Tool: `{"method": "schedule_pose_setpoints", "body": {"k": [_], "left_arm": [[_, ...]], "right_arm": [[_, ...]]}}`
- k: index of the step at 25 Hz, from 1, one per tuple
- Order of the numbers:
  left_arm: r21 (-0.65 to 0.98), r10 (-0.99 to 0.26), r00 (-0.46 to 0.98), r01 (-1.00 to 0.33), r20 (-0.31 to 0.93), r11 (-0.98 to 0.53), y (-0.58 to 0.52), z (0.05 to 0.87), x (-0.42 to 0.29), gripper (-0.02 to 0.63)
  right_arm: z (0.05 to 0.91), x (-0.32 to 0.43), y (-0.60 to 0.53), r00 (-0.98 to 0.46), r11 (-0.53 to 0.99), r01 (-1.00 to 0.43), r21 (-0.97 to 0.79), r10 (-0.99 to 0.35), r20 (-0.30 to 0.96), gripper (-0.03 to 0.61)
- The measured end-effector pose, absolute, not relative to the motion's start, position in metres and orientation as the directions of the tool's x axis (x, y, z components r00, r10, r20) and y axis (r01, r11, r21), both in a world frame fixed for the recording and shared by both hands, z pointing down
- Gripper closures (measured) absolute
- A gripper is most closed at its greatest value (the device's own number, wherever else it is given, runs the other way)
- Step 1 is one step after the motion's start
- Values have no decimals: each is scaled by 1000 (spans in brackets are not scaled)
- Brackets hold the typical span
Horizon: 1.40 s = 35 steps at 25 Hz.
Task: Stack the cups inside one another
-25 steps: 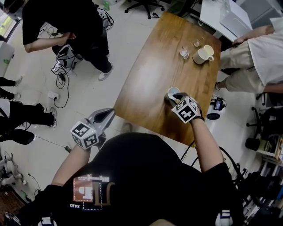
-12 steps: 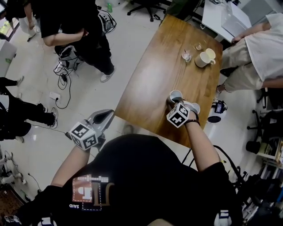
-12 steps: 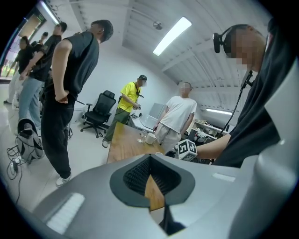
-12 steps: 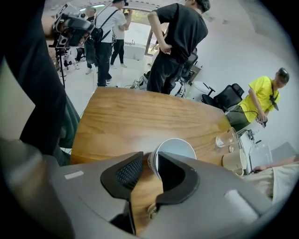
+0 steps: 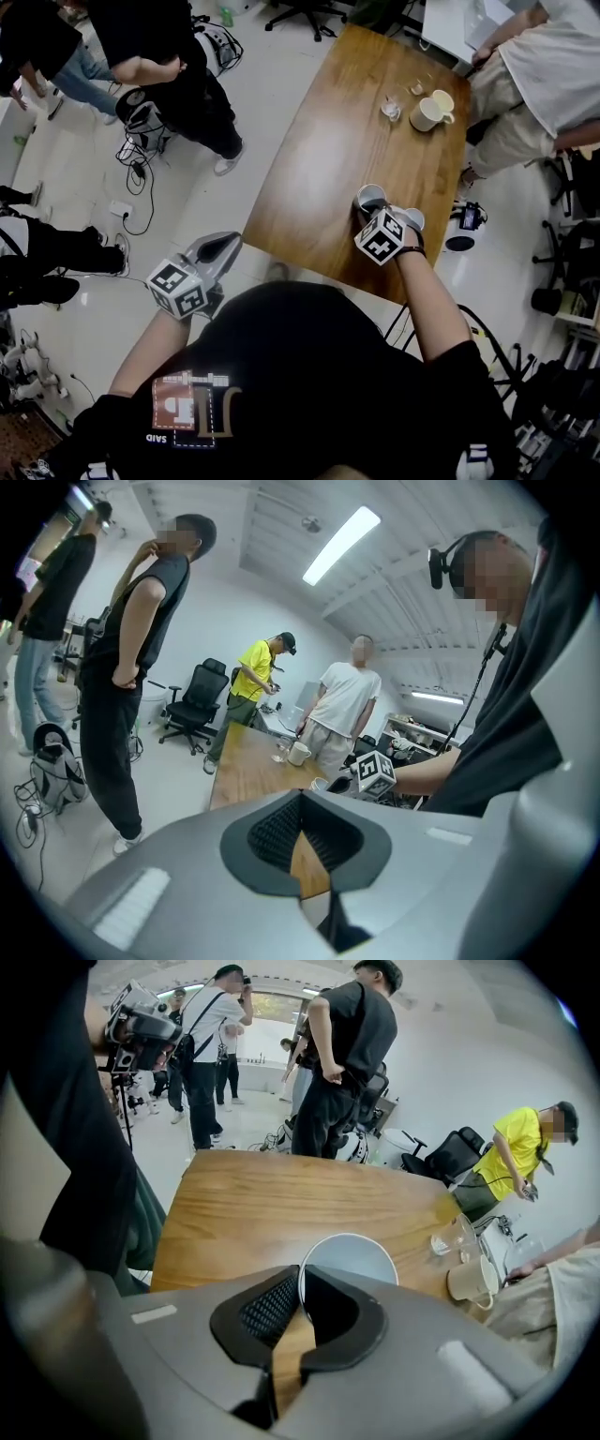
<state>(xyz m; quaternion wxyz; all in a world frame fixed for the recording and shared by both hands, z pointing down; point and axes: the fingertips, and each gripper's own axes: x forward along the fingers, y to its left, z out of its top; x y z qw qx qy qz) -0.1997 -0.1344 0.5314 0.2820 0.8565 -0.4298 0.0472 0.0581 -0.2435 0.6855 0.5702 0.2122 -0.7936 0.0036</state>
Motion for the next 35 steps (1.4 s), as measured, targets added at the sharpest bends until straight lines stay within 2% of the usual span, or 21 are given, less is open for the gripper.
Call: {"method": "schedule_pose_setpoints", "body": {"k": [6,12,18,25,27,29,32,35], "left_arm": [[442,-682,674,-723,283,-531,-146,524,-171,612],[444,-648,719,-680,249,-583,-159,519,-141,612],[446,-624,743,-656,241,-609,-167,515,-118,612],[449,-619,740,-662,263,-600,-166,520,-111,612],[451,-619,737,-665,271,-595,-164,522,-112,612],[454,-621,734,-668,275,-589,-163,524,-115,612],[455,-625,731,-670,273,-586,-165,526,-121,612],[457,-627,734,-665,259,-590,-170,524,-123,612]], "right_arm": [[628,75,-241,-308,899,-385,208,-338,889,548],[580,131,-237,-290,857,-467,220,-383,877,548],[591,187,-221,-213,827,-520,213,-367,906,548],[636,199,-218,-197,822,-546,165,-317,928,544],[648,198,-218,-202,818,-555,150,-307,930,519],[651,196,-219,-208,815,-562,141,-305,929,463],[633,192,-223,-236,798,-583,156,-350,907,456],[594,187,-234,-310,743,-648,169,-460,832,470]]}}
